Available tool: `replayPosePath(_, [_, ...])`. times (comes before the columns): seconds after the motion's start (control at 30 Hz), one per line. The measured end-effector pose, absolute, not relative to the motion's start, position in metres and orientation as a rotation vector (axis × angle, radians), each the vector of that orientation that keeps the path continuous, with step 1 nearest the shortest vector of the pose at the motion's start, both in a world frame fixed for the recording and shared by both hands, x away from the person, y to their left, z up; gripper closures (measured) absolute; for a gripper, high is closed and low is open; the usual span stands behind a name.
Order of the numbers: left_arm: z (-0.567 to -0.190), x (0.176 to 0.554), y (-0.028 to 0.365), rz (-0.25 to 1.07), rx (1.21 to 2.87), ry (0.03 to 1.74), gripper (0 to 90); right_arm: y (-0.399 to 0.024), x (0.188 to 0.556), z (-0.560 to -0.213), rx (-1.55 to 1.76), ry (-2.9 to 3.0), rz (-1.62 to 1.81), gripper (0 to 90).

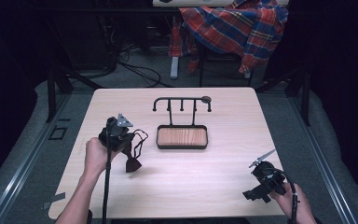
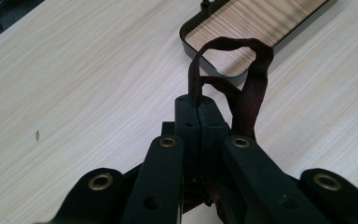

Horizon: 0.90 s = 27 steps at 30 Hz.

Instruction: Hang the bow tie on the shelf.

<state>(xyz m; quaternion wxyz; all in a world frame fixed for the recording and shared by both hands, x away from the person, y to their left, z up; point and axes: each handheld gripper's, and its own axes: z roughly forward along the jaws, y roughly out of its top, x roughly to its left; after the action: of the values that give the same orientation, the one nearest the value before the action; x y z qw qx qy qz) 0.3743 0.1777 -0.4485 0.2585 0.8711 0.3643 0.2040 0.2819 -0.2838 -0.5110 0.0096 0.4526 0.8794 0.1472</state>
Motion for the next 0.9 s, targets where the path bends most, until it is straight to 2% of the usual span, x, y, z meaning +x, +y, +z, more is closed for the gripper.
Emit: replayPosePath(0.9, [-0.426, 0.401, 0.167, 0.557, 2.374, 0.975, 89.0, -0.283, 0.281, -0.512, 1.421, 2.728, 0.488, 15.6])
